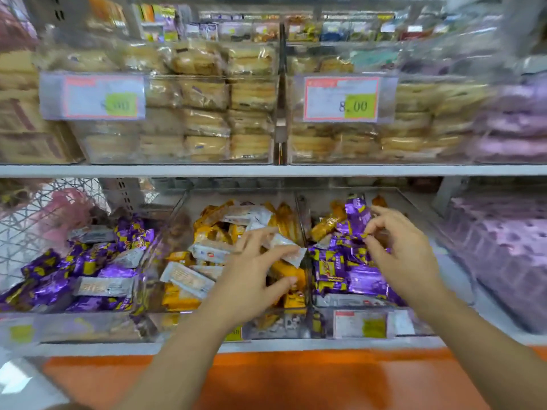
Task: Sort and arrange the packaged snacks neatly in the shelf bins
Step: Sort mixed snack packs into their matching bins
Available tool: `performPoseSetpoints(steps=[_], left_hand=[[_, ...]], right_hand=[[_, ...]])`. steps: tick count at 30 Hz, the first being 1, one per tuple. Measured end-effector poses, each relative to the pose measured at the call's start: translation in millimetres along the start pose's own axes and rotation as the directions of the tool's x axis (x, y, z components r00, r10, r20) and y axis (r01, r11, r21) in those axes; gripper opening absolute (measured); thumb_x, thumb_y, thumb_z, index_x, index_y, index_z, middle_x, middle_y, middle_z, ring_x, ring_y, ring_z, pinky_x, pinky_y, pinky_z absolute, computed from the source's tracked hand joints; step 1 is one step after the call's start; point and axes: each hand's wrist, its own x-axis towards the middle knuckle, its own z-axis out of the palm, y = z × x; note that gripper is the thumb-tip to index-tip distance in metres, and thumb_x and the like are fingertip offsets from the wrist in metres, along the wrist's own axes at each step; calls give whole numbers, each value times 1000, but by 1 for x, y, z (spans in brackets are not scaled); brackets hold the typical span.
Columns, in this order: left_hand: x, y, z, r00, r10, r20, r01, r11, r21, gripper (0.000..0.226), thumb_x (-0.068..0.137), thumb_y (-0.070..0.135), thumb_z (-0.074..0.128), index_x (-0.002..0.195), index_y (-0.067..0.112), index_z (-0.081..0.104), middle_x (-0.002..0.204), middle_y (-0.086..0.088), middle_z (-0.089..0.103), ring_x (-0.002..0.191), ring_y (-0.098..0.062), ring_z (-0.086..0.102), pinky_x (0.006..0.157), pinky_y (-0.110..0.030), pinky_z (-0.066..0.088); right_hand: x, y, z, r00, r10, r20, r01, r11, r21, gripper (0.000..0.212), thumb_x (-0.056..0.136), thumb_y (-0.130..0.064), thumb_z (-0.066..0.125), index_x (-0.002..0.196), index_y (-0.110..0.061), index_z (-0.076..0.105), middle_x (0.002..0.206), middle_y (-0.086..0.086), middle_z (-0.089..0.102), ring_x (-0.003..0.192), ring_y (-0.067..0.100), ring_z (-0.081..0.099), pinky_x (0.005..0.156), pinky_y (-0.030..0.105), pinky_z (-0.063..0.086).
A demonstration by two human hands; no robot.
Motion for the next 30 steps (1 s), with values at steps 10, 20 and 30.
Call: performPoseSetpoints(steps=[10, 20, 30], left_hand=[[28, -27, 13, 998, -51, -47, 66, 902, 427, 60, 71, 38, 79, 126, 41, 55, 150, -10, 33, 139, -39, 21, 102, -69, 28], [29, -74, -20, 898, -424, -119, 425, 761, 490, 61, 90, 60, 43, 145, 43, 23, 148, -12, 22, 140, -36, 17, 111, -57, 20], [-22, -80, -71, 950, -219, 224, 201, 975, 98, 63, 74, 59, 63, 130, 53, 36, 154, 7, 11, 142, -22, 11, 114, -41, 20]], right_hand=[[-4, 13, 1, 984, -76, 161, 112, 966, -231, 25, 76, -23, 58, 99, -19, 68, 109, 2, 66, 105, 28, 57, 91, 35, 40], [7, -30, 50, 871, -176, 459, 252, 961, -111, 19, 86, -30, 58, 99, -27, 71, 106, -10, 64, 108, 17, 53, 100, 43, 38], [11, -67, 85, 735, -273, 621, 451, 880, -148, 32, 93, -33, 55, 125, -37, 58, 136, -14, 48, 131, 10, 34, 117, 35, -5]])
